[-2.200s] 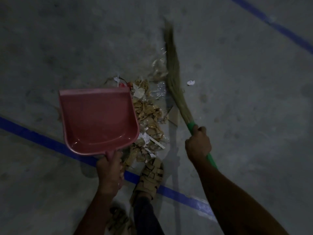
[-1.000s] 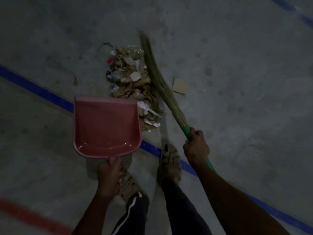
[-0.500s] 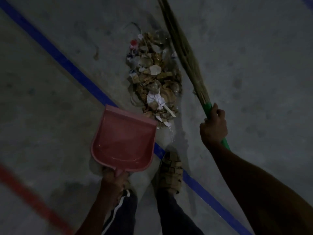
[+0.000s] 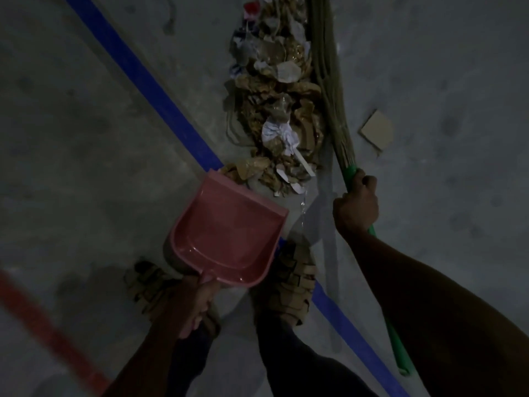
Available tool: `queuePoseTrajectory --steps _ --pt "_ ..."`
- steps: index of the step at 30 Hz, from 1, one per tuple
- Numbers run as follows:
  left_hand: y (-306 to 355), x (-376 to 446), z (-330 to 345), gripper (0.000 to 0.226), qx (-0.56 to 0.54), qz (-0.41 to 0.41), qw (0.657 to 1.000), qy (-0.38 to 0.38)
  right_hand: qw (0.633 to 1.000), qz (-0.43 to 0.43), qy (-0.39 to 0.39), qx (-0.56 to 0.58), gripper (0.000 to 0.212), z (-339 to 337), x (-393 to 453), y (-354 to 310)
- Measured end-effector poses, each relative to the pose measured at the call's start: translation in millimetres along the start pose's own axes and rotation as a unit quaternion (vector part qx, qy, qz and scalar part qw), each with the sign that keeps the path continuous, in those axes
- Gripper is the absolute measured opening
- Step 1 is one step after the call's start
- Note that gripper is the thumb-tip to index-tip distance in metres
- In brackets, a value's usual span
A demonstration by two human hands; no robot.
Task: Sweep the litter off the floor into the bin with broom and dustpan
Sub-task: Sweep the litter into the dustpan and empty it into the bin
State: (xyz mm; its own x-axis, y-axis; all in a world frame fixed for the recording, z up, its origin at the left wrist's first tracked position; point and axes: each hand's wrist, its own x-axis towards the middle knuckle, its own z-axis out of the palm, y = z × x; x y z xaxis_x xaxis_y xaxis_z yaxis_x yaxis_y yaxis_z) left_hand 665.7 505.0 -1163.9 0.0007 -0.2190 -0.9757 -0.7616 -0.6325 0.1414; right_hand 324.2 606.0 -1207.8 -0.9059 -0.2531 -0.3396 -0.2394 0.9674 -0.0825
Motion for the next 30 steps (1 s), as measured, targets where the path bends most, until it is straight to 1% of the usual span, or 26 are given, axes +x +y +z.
queuePoseTrajectory --steps 1,2,5,8,13,17,22,27,30 --pt "0.7 1.2 0.0 0.036 0.002 -0.009 1.000 0.003 1.000 -0.002 -0.004 0.003 0.070 4.4 -2.7 2.2" --pt "1.2 6.9 1.7 0.039 -0.001 -0.009 1.000 0.004 1.000 -0.005 -0.013 0.003 0.070 9.8 -6.2 6.3" --pt "19.0 9.8 1.5 0.047 0.003 0.021 1.000 -0.002 0.999 -0.027 -0.018 0.001 0.072 18.2 -18.1 14.1" --pt "37.3 15.0 -3.0 0.047 0.015 0.024 1.000 0.007 0.998 -0.053 -0.033 0.011 0.073 23.9 -27.1 23.9" --pt "78.4 27.0 0.5 0.028 0.039 0.074 0.996 0.017 0.994 -0.085 -0.051 0.037 0.070 32.4 -42.8 38.1" --pt "108.0 27.9 7.0 0.027 0.026 0.092 0.995 0.001 0.990 -0.107 -0.076 0.043 0.066 33.4 -56.7 40.2" --pt "123.1 25.0 9.6 0.020 0.051 0.089 0.994 0.036 0.985 -0.115 -0.091 0.091 0.064 31.8 -79.7 42.2" --pt "135.4 -1.5 6.5 0.032 0.060 0.132 0.989 0.036 0.980 -0.126 -0.094 0.120 0.061 6.9 -100.2 48.9" --pt "145.2 -29.4 0.4 0.032 0.061 0.151 0.986 0.029 0.985 -0.106 -0.086 0.106 0.067 -16.7 -110.1 47.0"
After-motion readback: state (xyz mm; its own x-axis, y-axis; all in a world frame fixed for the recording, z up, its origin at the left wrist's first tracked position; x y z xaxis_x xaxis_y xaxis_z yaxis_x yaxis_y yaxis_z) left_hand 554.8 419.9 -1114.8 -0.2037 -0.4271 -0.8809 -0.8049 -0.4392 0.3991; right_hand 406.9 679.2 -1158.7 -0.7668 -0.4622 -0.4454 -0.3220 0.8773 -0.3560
